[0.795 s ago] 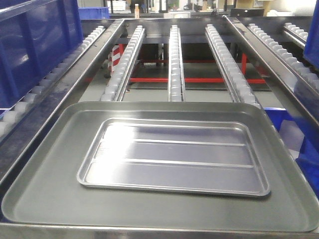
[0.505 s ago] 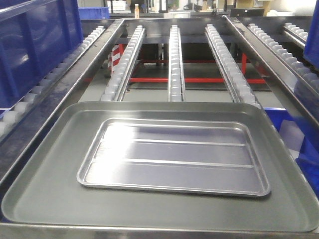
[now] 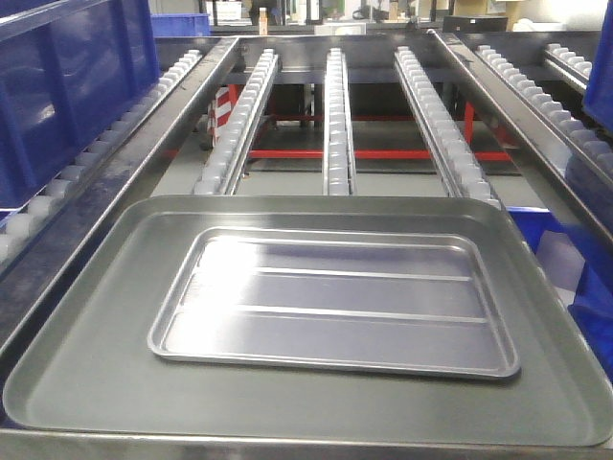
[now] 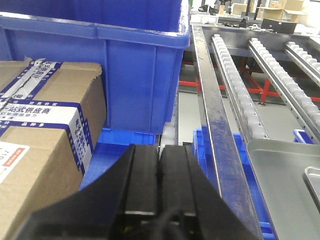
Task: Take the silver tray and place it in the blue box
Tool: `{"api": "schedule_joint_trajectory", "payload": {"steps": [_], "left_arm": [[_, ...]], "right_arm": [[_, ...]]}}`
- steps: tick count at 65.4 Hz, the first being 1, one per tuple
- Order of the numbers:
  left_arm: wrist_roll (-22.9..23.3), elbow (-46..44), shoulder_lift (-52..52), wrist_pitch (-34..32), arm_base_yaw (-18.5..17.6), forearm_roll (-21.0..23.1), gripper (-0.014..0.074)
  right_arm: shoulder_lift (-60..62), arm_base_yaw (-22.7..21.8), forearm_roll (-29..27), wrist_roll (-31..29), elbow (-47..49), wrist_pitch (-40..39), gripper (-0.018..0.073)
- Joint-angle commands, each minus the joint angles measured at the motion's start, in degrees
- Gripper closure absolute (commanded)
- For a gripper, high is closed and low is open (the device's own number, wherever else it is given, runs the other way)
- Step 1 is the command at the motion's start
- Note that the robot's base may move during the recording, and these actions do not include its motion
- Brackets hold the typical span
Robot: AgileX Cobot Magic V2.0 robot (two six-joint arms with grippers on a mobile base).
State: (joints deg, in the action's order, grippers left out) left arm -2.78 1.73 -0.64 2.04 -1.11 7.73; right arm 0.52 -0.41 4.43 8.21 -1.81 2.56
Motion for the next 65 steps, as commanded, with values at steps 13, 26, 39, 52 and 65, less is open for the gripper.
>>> {"api": "schedule_joint_trajectory", "payload": {"steps": [13, 26, 39, 52, 65], "left_arm": [[-0.06, -1.99, -1.12, -12.02, -0.18, 0.55, 0.0701], [-0.06, -17.79, 1.63, -0.55, -0.18, -7.33, 0.0701], [-0.06, -37.85, 13.84, 18.57, -0.18, -6.57, 0.0687], [-0.06, -45.01, 27.03, 25.18, -2.4, -2.41, 0.0443], [-0.79, -45.4, 35.4, 25.83, -12.59, 2.87, 0.0354]], "right_arm": [[1.25, -0.21, 0.06, -0.33, 1.94, -9.8, 0.051], [0.18, -0.21, 0.06, -0.33, 15.86, -7.74, 0.051], [-9.62, -0.05, 0.06, -0.33, 30.31, 2.46, 0.0505], [-20.24, -0.05, -2.08, -0.33, 36.4, 9.13, 0.0272], [-27.26, 4.37, -8.05, -0.33, 38.71, 17.29, 0.009]]}}
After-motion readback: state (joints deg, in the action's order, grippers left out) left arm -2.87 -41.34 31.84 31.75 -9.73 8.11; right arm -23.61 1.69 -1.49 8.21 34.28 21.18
